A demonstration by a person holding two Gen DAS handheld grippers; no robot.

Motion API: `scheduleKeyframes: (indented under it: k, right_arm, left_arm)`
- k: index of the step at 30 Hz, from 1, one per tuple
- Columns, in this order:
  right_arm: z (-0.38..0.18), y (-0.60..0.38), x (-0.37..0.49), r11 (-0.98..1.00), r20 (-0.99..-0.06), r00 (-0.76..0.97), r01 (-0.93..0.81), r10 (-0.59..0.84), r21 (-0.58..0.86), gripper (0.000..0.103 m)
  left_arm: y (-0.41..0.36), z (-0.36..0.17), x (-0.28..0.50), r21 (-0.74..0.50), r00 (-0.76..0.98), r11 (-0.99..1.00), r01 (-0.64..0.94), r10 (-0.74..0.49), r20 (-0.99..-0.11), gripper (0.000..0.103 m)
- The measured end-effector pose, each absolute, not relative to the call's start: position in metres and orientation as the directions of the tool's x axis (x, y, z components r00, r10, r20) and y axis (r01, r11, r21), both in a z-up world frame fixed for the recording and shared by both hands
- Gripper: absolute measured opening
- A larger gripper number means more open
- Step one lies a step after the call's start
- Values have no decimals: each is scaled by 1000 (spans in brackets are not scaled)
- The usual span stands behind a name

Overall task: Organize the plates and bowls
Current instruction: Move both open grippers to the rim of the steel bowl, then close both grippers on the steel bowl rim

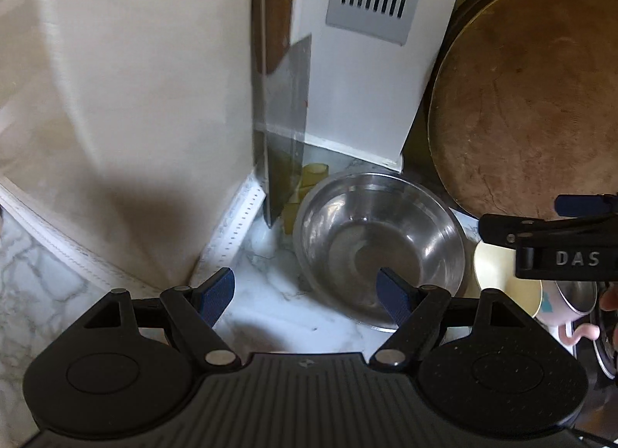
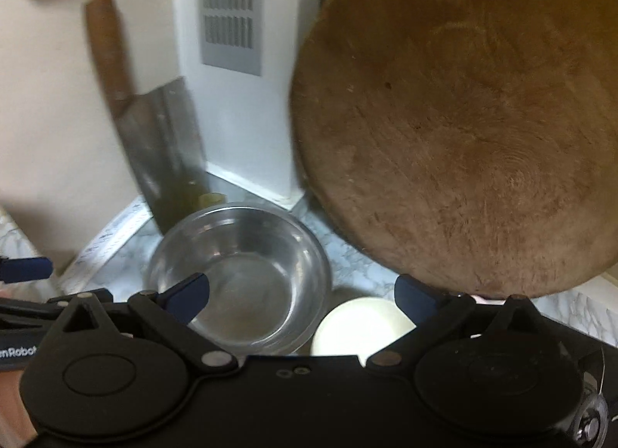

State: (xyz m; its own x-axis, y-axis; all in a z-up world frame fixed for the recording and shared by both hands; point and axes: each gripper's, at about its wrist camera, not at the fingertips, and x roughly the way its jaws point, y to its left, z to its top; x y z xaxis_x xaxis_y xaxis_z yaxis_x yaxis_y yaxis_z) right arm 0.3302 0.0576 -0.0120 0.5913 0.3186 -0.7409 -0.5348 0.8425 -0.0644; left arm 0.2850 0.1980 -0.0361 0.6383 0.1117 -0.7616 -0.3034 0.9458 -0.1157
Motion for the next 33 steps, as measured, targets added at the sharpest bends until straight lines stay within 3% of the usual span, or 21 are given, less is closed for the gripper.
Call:
scheduleKeyframes:
  k: [8,22,25,28,31,33]
  right_arm:
    - [-46,68,376,843,-804,520,-536,288,-44,91]
    - [-89,79,413,852,-849,424,-521,315,56,50]
    - [-92,80,418,854,-850,416,-515,323,72,47]
    - [-96,80,422,856,-850,416,-511,323,75,41]
    - [-97,76,425,862,-847,415,-498,331,92,32]
    - [-97,74,426,864,-846,411,-493,338,106,23]
  left_arm:
    - [201,-61,323,-130,589,930,-345,107,-801,81]
    - [211,-94,347,-155,549,907,-392,96,-830,75]
    - [215,-95,351,-166,551,905,-391,86,-830,58]
    - [219,-97,353,-162,543,899,-407,95,-834,50]
    - [222,-101,355,-170,536,894,-416,90,-839,36]
    - [223,-103,356,-176,536,890,-420,87,-840,33]
